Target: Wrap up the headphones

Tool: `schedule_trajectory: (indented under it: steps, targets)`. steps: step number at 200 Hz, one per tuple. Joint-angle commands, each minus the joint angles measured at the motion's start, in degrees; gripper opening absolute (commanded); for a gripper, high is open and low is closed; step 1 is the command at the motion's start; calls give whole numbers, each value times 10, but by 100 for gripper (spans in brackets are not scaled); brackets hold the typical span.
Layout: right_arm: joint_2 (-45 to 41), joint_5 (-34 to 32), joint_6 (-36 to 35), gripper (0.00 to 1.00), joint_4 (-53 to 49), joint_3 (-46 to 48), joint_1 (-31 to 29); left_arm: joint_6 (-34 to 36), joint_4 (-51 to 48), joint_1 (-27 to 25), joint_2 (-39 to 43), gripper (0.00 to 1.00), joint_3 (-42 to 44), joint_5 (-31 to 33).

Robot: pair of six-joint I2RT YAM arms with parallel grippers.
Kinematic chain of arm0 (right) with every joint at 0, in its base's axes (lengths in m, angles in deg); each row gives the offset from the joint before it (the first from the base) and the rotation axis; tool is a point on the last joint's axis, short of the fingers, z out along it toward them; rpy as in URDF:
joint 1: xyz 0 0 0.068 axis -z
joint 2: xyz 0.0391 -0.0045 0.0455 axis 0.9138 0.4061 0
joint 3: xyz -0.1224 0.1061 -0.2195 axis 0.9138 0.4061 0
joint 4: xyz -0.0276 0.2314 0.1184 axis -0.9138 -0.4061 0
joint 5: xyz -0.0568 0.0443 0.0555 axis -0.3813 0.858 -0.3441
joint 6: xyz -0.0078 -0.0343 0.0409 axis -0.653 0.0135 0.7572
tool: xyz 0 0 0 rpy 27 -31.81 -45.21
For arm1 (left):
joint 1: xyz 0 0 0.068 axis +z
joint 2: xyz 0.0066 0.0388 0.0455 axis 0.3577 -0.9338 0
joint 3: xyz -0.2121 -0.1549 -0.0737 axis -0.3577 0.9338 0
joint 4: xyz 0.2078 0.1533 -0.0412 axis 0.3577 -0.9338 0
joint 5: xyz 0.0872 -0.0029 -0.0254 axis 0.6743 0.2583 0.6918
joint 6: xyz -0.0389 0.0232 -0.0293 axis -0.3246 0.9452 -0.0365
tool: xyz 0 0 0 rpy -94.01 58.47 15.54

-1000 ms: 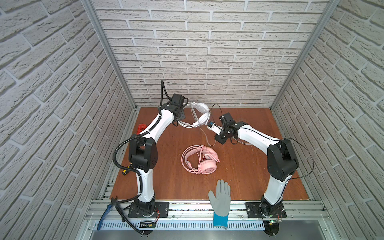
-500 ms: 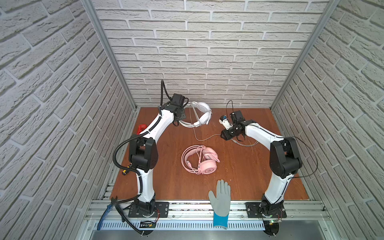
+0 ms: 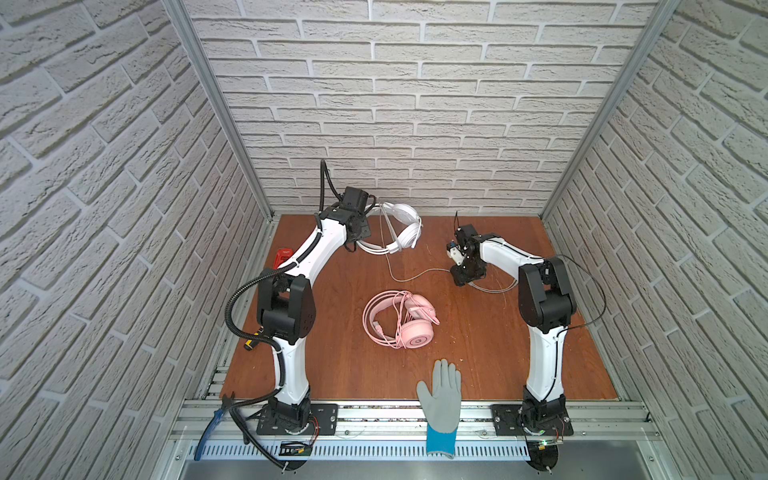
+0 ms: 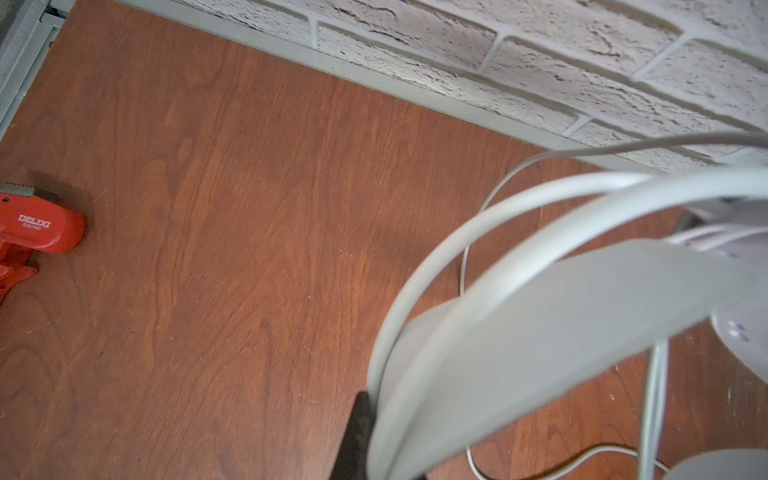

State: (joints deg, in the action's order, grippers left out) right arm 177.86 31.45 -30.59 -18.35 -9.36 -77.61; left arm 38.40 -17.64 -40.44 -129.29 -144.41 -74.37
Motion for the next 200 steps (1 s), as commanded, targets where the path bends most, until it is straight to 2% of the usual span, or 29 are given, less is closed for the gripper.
schedule_trajectory:
  steps: [1, 24, 52, 99, 127, 156, 184, 200]
  targets:
    - [9, -29, -1, 55, -28, -4, 10, -15, 39, 4, 12, 0, -11, -10]
    - [10, -33, 1, 54, -33, -2, 20, -13, 39, 4, 15, 0, -8, -9]
    - [7, -9, -25, 44, -54, 2, 22, -13, 40, 4, 16, 0, -6, -8]
    - [-10, -6, -69, 32, -54, 30, 19, -17, 42, 3, 7, 0, -9, -9]
    - [-6, 3, -76, 27, -36, 35, 18, -17, 40, 4, 6, 0, -13, -10]
    - [-9, 13, -81, 17, -22, 38, 14, -14, 36, 3, 4, 0, -15, -10]
    - [-64, 40, -108, 6, 9, 68, 8, -14, 36, 4, 1, 0, -16, -8]
    - [-133, 76, -136, 6, 48, 107, 6, -15, 36, 4, -3, 0, -20, -9]
